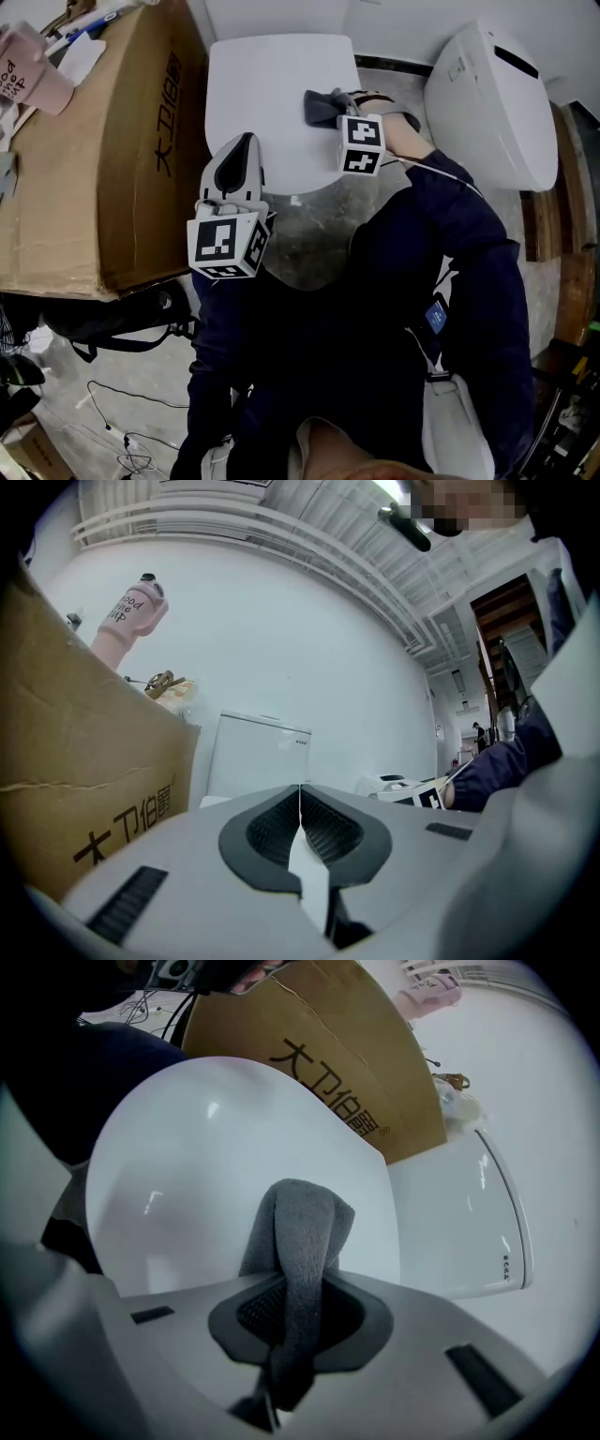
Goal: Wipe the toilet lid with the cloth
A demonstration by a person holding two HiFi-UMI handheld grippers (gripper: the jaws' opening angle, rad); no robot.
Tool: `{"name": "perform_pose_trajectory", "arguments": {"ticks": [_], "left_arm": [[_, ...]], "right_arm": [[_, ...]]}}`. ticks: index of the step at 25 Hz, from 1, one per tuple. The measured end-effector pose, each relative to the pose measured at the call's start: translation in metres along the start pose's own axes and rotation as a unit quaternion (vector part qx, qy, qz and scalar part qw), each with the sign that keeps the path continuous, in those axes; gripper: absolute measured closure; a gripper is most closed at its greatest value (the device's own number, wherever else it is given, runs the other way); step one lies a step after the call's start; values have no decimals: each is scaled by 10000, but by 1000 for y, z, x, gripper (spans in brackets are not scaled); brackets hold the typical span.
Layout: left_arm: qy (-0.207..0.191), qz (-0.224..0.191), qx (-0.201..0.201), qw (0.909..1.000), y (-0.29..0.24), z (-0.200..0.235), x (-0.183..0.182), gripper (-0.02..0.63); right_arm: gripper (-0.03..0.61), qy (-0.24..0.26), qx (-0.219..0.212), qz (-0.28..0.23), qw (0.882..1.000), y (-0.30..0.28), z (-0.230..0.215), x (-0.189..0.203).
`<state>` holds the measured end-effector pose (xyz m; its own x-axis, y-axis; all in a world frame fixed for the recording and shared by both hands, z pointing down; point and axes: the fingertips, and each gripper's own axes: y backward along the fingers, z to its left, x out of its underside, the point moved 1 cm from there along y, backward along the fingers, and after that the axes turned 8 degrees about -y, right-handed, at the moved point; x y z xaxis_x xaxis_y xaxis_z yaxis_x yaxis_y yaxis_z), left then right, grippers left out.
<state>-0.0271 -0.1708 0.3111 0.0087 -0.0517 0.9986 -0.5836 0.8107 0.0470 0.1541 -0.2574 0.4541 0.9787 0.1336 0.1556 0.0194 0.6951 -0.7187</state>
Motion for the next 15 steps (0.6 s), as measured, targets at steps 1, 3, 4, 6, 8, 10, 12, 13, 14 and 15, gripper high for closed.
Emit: {"name": "perform_pose_trajectory", "arguments": {"ticks": [1, 3, 4, 6, 8, 10, 12, 13, 14, 15], "left_arm": [[4, -5, 21, 10000, 1, -1, 0, 597], [0, -21, 58, 10000, 2, -1, -2, 597], [-6, -30, 76, 10000, 2, -2, -2, 597], [-14, -52, 112, 9999, 3, -2, -4, 597], [11, -72, 142, 9999, 3, -2, -4, 597], [67, -83, 164, 9998, 4, -2, -2, 597], [106, -88, 197, 9997, 5, -3, -2, 597], [111, -95, 214, 9997, 4, -4, -2, 597], [114, -104, 230, 9996, 4, -5, -3, 597], [124, -116, 245, 9996, 3, -6, -3, 597]], "right_arm": [[515, 4, -29, 1, 10000, 5, 7, -1], [517, 2, -82, 10, 10000, 13, 18, -3], [517, 8, -105, 26, 9999, 17, 23, -3], [515, 40, -157, 73, 9998, 23, 30, -4], [515, 48, -239, 107, 9996, 28, 37, -5], [515, 5, -338, 101, 9994, 33, 43, -6], [515, -85, -436, 53, 9990, 37, 49, -8], [515, -130, -486, 27, 9987, 40, 52, -9], [515, -160, -534, 7, 9984, 42, 55, -9], [515, -170, -575, -6, 9982, 44, 58, -10]]}}
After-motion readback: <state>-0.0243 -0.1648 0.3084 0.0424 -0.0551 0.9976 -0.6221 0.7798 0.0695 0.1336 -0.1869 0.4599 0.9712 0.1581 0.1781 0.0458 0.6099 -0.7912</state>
